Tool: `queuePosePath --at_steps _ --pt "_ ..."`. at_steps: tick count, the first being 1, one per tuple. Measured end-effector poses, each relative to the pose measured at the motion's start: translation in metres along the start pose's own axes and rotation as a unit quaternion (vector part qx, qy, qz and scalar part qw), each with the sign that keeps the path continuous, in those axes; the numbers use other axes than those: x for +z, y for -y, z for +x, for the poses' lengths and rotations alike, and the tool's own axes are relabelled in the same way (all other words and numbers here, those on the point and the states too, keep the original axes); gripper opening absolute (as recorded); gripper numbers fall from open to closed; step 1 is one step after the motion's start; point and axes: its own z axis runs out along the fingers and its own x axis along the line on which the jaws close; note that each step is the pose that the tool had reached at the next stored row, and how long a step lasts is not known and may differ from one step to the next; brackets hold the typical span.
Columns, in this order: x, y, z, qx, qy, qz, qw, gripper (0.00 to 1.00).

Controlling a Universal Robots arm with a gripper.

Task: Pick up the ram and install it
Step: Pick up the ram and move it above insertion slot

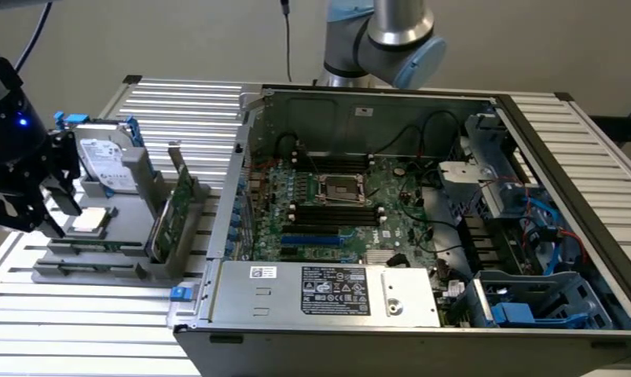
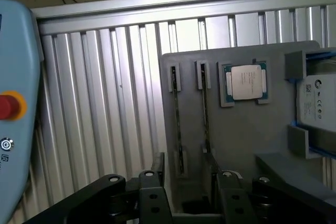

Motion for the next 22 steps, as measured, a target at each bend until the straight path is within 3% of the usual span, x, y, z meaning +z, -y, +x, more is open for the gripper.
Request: queuePosePath --at_steps 22 --pt "0.0405 0.0017 0.013 -0.028 0.0 0.0009 0.9996 0.42"
